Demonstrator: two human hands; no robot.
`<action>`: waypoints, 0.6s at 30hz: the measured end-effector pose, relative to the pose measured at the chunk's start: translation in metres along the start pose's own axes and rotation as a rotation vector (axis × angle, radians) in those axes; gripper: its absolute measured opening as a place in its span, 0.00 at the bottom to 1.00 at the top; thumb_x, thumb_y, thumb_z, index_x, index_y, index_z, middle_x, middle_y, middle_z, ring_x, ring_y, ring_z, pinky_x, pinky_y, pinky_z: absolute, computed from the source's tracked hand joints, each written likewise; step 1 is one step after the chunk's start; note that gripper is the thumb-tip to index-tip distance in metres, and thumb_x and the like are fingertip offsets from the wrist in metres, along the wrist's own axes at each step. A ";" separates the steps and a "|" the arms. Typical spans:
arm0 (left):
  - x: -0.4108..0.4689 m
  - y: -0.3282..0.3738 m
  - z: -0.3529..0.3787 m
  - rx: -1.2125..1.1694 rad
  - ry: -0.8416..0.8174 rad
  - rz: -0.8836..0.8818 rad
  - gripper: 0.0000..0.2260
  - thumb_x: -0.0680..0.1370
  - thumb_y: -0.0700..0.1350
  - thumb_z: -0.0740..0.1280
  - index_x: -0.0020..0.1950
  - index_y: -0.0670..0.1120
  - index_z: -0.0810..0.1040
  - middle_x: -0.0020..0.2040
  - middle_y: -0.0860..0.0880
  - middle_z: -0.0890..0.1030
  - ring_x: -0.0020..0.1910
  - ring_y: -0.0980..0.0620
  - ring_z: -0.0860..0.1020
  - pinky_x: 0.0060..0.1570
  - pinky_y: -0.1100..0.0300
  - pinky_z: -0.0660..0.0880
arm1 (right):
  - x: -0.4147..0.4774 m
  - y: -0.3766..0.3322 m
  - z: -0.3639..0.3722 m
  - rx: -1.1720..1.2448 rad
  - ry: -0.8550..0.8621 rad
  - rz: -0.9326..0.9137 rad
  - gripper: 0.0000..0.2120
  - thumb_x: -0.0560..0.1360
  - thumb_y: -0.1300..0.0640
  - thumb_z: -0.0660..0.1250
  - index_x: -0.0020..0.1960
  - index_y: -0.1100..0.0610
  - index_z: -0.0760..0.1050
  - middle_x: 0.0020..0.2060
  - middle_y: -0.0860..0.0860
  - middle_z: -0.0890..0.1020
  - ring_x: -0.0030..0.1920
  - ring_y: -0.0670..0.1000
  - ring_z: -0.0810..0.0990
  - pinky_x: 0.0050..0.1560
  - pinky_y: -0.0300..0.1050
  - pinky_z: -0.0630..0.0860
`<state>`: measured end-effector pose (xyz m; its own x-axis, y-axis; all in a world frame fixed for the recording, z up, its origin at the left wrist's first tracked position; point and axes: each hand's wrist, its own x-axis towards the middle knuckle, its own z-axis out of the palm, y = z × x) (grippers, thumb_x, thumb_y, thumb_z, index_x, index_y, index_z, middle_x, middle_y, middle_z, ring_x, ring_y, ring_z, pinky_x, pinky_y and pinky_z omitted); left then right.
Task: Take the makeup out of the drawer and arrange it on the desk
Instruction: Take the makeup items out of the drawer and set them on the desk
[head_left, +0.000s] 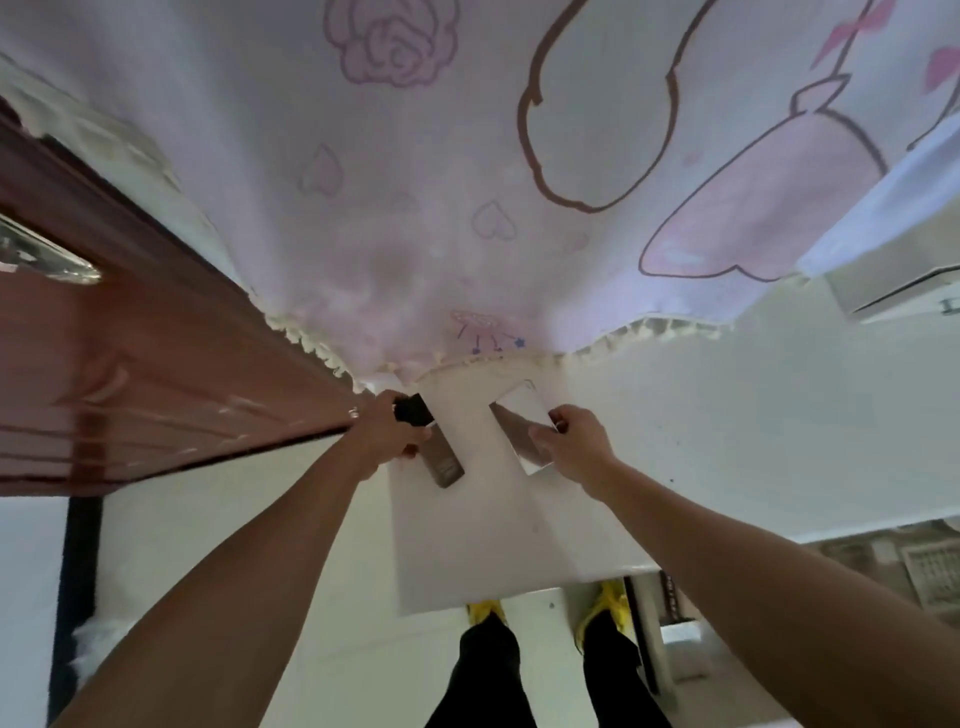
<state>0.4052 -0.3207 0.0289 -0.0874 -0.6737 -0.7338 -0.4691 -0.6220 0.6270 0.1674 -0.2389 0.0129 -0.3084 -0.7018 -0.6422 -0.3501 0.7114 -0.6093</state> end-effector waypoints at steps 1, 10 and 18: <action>0.008 0.003 -0.002 0.002 0.002 0.002 0.24 0.71 0.31 0.73 0.61 0.43 0.67 0.54 0.38 0.76 0.46 0.42 0.78 0.45 0.47 0.79 | 0.004 -0.005 0.006 -0.031 0.015 0.001 0.07 0.73 0.55 0.68 0.39 0.56 0.74 0.35 0.51 0.78 0.38 0.55 0.77 0.36 0.45 0.71; 0.048 0.012 -0.008 0.019 0.014 0.064 0.24 0.66 0.30 0.76 0.58 0.43 0.73 0.53 0.41 0.77 0.53 0.39 0.79 0.48 0.43 0.80 | 0.030 -0.034 0.046 -0.196 0.219 0.053 0.14 0.75 0.47 0.68 0.55 0.55 0.79 0.51 0.53 0.82 0.51 0.57 0.80 0.46 0.45 0.73; 0.049 0.003 -0.006 -0.036 0.015 0.044 0.21 0.71 0.29 0.72 0.56 0.46 0.72 0.57 0.36 0.77 0.52 0.36 0.80 0.40 0.46 0.81 | 0.032 -0.039 0.050 -0.360 0.282 0.059 0.15 0.75 0.46 0.67 0.52 0.57 0.78 0.49 0.53 0.78 0.49 0.57 0.79 0.43 0.45 0.72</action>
<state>0.4044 -0.3580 -0.0036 -0.0940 -0.7067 -0.7013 -0.4328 -0.6053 0.6680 0.2154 -0.2874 -0.0075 -0.5485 -0.6785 -0.4887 -0.5940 0.7275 -0.3434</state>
